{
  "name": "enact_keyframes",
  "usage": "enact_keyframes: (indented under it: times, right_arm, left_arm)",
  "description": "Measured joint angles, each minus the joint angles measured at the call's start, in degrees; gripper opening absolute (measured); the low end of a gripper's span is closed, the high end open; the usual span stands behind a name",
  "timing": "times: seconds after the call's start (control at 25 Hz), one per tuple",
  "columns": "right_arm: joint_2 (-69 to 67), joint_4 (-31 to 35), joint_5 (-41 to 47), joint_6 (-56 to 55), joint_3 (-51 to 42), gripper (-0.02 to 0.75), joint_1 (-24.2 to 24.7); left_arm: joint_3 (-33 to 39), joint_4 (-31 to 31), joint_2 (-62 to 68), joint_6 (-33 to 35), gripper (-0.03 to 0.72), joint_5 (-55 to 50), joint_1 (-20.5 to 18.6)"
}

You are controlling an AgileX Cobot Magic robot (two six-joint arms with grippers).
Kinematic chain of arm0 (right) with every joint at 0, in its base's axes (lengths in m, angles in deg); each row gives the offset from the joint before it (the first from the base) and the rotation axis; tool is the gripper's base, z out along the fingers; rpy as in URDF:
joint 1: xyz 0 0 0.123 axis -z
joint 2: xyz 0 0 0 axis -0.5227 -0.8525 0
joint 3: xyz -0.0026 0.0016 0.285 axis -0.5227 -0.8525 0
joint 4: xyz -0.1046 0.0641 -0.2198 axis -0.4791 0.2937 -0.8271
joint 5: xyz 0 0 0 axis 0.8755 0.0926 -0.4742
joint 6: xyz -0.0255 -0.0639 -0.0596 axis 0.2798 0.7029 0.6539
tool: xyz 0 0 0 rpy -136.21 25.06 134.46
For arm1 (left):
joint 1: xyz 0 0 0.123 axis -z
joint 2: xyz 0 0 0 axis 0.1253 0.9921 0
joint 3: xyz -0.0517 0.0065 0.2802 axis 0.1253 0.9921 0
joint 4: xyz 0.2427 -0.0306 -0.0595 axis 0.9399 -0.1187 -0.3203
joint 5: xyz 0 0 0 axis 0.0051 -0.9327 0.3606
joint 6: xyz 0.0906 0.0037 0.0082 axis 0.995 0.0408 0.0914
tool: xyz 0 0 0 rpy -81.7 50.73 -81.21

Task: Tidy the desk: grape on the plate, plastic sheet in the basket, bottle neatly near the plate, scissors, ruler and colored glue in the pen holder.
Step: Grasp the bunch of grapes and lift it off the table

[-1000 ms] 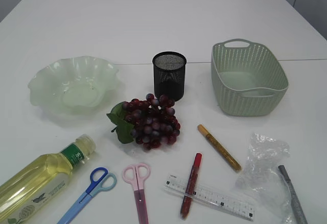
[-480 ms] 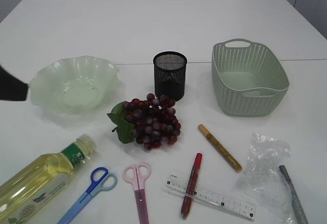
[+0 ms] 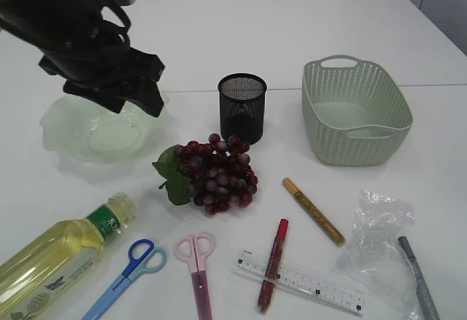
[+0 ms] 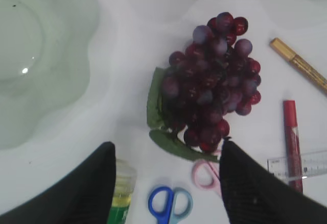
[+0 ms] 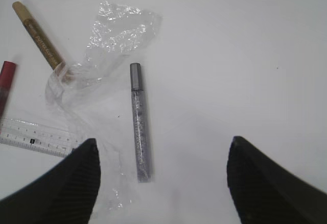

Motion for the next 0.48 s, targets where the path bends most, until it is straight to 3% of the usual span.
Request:
enact_keyframes:
  times: [0.24, 0.48]
  right_arm:
    - [0.00, 0.00, 0.00, 0.12, 0.00, 0.566, 0.00]
    - [0.00, -0.09, 0.00, 0.19, 0.00, 0.565, 0.00]
  left_arm:
    - [-9.52, -0.10, 9.67, 0.00, 0.482, -1.70, 0.00]
    - [-11.03, -0.10, 14.77, 0.00, 0.545, -1.70, 0.36]
